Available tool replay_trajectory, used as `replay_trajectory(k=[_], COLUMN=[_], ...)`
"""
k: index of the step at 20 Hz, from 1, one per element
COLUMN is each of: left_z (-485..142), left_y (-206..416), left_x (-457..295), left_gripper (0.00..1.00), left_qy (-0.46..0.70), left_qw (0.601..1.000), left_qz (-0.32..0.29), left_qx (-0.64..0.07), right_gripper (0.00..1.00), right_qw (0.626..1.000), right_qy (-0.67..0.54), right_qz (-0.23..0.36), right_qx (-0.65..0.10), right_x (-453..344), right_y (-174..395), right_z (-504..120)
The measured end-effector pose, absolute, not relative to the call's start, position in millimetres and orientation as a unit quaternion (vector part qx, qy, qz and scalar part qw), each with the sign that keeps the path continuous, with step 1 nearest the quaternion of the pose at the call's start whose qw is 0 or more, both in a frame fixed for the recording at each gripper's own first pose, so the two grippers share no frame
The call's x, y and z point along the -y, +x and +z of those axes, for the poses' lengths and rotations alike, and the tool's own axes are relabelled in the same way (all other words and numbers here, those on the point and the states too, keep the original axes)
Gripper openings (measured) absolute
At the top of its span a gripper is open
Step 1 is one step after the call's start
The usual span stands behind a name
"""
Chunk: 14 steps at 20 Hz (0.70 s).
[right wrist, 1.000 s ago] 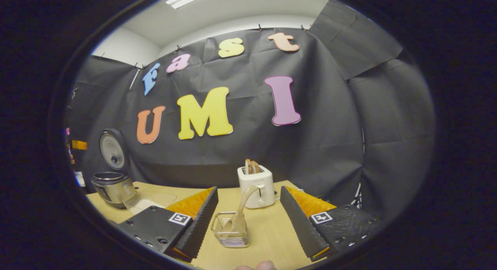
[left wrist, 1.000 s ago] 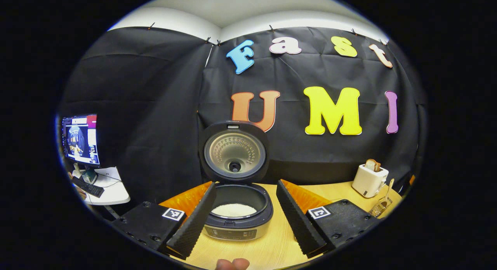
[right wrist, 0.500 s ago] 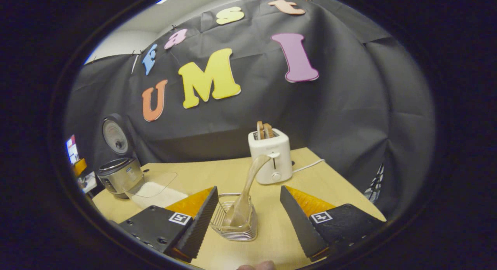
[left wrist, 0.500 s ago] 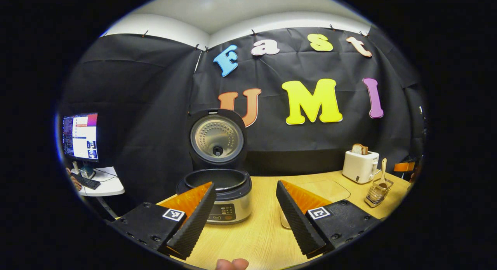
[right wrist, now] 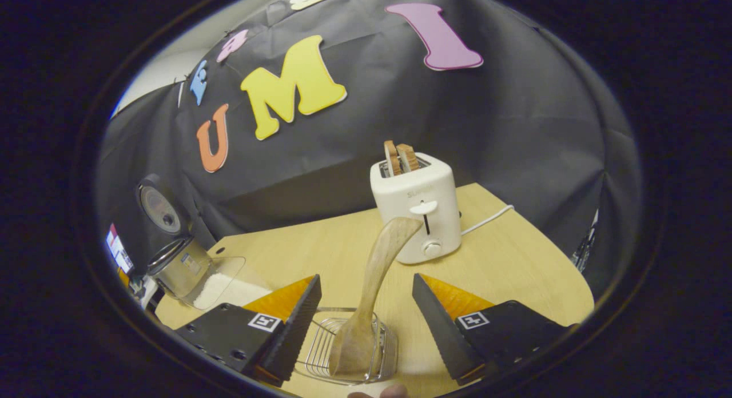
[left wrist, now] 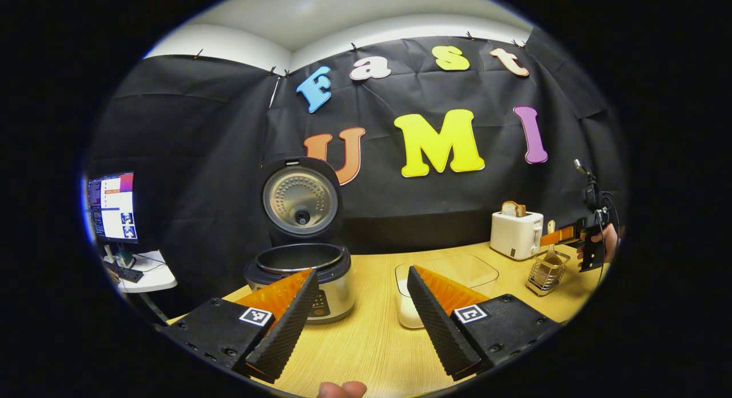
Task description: Close the left gripper, press the button to open the rice cooker; take a wooden spoon from the chopstick holder with the right hand, scoop a spoonful of rice and pour it into the rice cooker, then put the wooden spoon back into the chopstick holder.
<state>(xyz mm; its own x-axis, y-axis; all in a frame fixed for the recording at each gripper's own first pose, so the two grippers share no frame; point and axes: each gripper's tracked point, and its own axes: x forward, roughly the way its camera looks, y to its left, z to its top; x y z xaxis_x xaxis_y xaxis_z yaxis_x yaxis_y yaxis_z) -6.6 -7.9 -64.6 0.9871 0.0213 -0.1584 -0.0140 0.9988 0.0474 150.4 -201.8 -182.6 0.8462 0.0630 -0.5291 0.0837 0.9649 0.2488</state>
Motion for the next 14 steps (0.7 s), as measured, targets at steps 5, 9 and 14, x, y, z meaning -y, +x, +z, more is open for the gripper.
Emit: replay_trajectory(k=[5,9,14], left_z=[-71.0,-71.2,-73.0], left_y=[-3.9,-3.1,-3.2], left_x=[3.3,0.1,-0.5], left_gripper=[0.99,0.99,0.99], left_qy=[0.033,0.029,0.026], left_qw=[0.995,0.995,0.995], left_qz=[0.016,0.020,0.021], left_qx=[-0.088,-0.093,-0.093], right_gripper=[0.70,0.34,0.34], right_qw=[0.937,0.933,0.936], right_qy=[0.178,0.183,0.176], right_qz=[0.007,0.006,0.010], right_qx=[-0.300,-0.309,-0.305], right_x=[198.0,196.7,195.9], right_y=[164.6,169.2,166.3], right_z=[-200.5,-207.7,-200.7])
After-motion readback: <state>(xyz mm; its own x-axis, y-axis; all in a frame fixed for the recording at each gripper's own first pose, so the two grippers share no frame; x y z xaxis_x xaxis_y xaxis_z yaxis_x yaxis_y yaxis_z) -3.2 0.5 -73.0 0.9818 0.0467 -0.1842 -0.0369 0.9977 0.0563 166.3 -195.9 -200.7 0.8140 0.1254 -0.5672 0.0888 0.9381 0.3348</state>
